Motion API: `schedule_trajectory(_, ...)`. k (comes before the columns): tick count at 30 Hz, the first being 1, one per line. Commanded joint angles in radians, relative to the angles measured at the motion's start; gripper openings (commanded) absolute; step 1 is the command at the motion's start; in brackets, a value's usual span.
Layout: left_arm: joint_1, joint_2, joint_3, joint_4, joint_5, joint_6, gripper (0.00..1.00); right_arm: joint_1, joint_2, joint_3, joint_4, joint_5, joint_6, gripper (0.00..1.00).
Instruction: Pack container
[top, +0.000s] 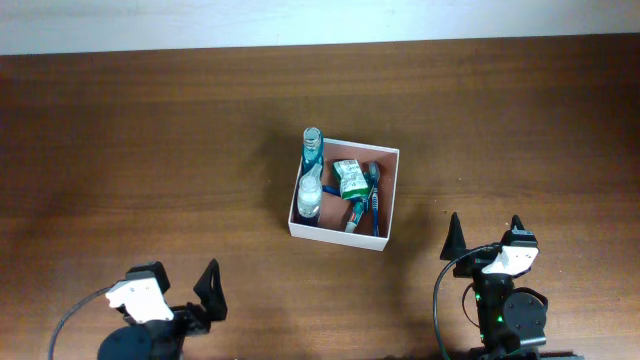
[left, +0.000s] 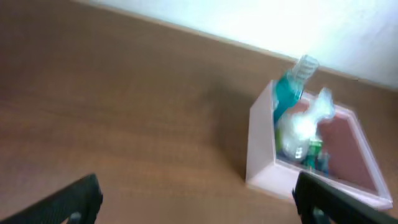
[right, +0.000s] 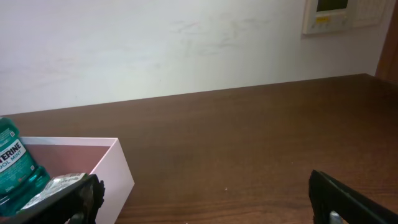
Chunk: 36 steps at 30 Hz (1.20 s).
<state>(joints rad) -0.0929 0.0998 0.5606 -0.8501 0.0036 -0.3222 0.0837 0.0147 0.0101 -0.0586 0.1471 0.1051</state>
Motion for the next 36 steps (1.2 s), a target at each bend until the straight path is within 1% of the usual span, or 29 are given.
schedule_trajectory(1, 0.004, -0.049, -0.095, 0.115, 0.015, -0.003, 0.99, -0.006, -0.011, -0.005, -0.009, -0.005, 0.0, 0.98)
schedule_trajectory(3, 0.004, -0.061, -0.138, 0.172, 0.015, -0.003, 0.99, -0.006, -0.011, -0.005, -0.009, -0.005, 0.0, 0.98)
schedule_trajectory(7, 0.004, -0.095, -0.282, 0.364, -0.003, -0.002, 0.99, -0.006, -0.011, -0.005, -0.009, -0.005, 0.0, 0.98)
schedule_trajectory(10, 0.004, -0.095, -0.336, 0.446, -0.007, 0.002, 0.99, -0.006, -0.011, -0.005, -0.009, -0.005, 0.0, 0.98)
schedule_trajectory(14, 0.004, -0.095, -0.402, 0.563, -0.057, 0.003, 0.99, -0.006, -0.011, -0.005, -0.008, -0.005, 0.0, 0.98)
schedule_trajectory(17, 0.005, -0.095, -0.441, 0.628, -0.078, 0.045, 0.99, -0.006, -0.011, -0.005, -0.009, -0.005, 0.0, 0.98)
schedule_trajectory(19, 0.019, -0.095, -0.465, 0.657, -0.08, 0.058, 0.99, -0.006, -0.011, -0.005, -0.009, -0.005, 0.0, 0.98)
schedule_trajectory(22, 0.037, -0.095, -0.479, 0.657, -0.079, 0.064, 0.99, -0.006, -0.011, -0.005, -0.008, -0.005, 0.0, 0.98)
schedule_trajectory(32, 0.041, -0.095, -0.511, 0.685, -0.075, 0.309, 0.99, -0.006, -0.011, -0.005, -0.009, -0.005, 0.0, 0.98)
schedule_trajectory(36, 0.041, -0.095, -0.511, 0.685, -0.076, 0.343, 0.99, -0.006, -0.011, -0.005, -0.008, -0.005, 0.0, 0.98)
